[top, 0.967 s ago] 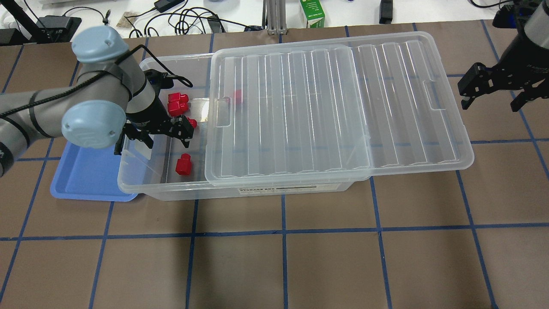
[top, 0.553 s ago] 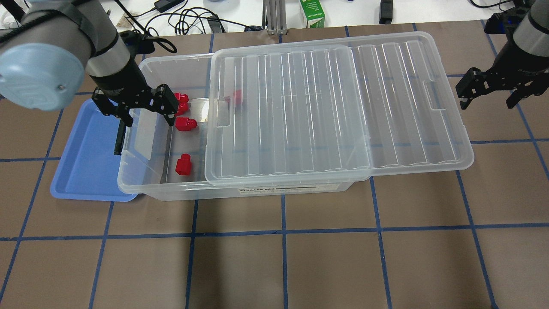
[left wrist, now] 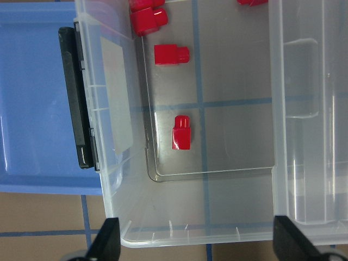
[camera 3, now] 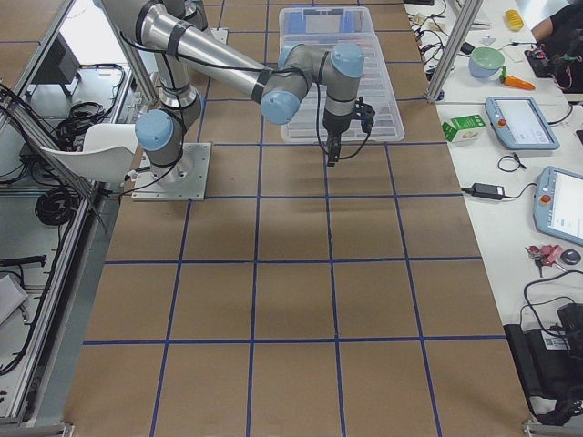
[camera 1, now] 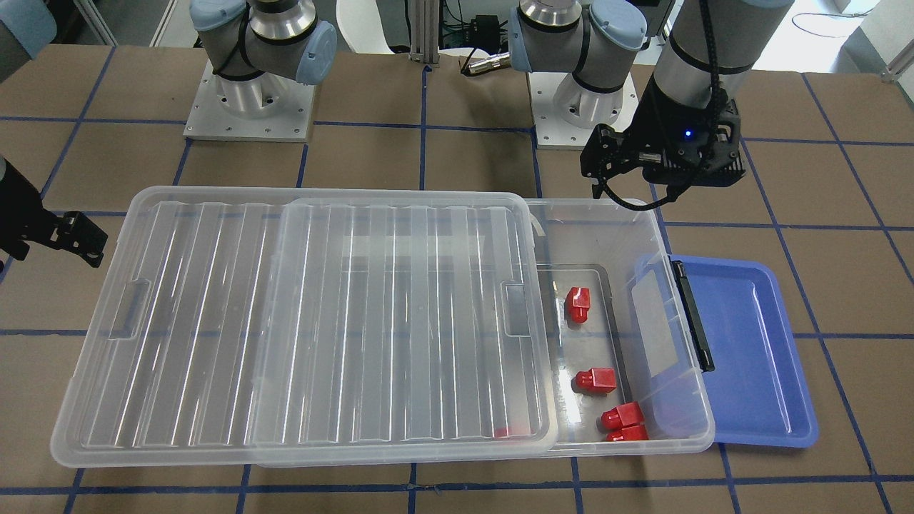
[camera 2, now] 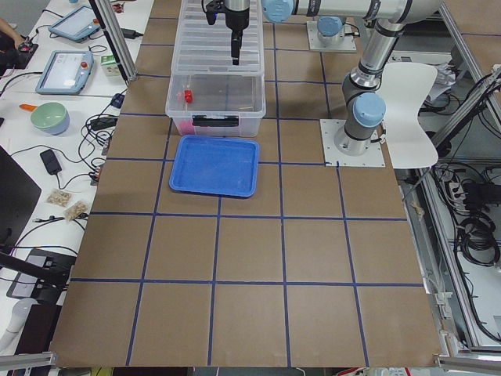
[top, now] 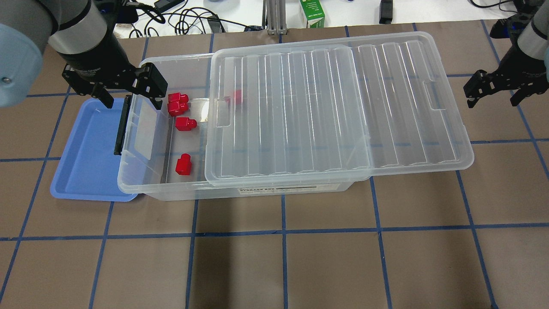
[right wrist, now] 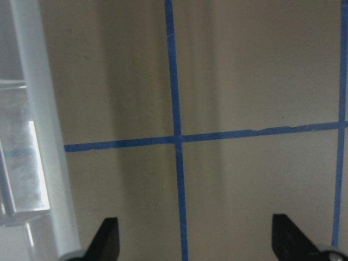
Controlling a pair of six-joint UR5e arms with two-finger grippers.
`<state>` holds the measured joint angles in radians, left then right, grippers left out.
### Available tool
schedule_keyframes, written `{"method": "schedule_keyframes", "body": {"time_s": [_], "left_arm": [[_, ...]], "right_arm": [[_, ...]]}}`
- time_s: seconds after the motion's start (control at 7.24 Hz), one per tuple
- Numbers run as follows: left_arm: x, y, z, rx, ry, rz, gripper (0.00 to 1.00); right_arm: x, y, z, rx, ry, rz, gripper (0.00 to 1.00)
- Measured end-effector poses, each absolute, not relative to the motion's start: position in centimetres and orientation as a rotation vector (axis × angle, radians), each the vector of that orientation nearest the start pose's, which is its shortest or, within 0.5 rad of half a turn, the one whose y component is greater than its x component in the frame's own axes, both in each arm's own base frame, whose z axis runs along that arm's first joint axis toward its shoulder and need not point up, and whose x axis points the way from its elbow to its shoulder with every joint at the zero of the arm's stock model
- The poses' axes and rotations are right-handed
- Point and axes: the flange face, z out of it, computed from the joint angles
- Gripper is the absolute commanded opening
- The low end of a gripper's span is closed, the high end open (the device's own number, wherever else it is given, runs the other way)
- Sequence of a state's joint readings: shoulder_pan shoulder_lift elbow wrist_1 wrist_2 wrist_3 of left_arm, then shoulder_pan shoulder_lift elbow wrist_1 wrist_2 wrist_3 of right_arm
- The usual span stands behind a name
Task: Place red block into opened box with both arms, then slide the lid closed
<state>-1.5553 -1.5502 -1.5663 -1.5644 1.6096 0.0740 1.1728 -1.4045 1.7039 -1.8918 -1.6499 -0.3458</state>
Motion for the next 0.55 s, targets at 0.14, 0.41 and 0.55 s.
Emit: {"method": "schedule_keyframes", "body": {"time_s": [0.14, 0.41, 0.55], "left_arm": [[-12.2, -48.6, 50.4, 0.093, 3.11, -0.062, 1.0], [-12.3, -48.4, 50.9, 0.102, 3.111, -0.079, 1.0], [-12.2, -48.4, 50.8, 0.103, 3.11, -0.079, 1.0]], "right_arm": [[-9.8, -55.4, 36.6, 0.081, 3.216, 0.015, 1.0], [-9.5, -55.5, 36.0, 0.067, 3.205, 0.038, 1.0], [-9.4, -55.6, 35.6, 0.06, 3.2, 0.054, 1.0]]}}
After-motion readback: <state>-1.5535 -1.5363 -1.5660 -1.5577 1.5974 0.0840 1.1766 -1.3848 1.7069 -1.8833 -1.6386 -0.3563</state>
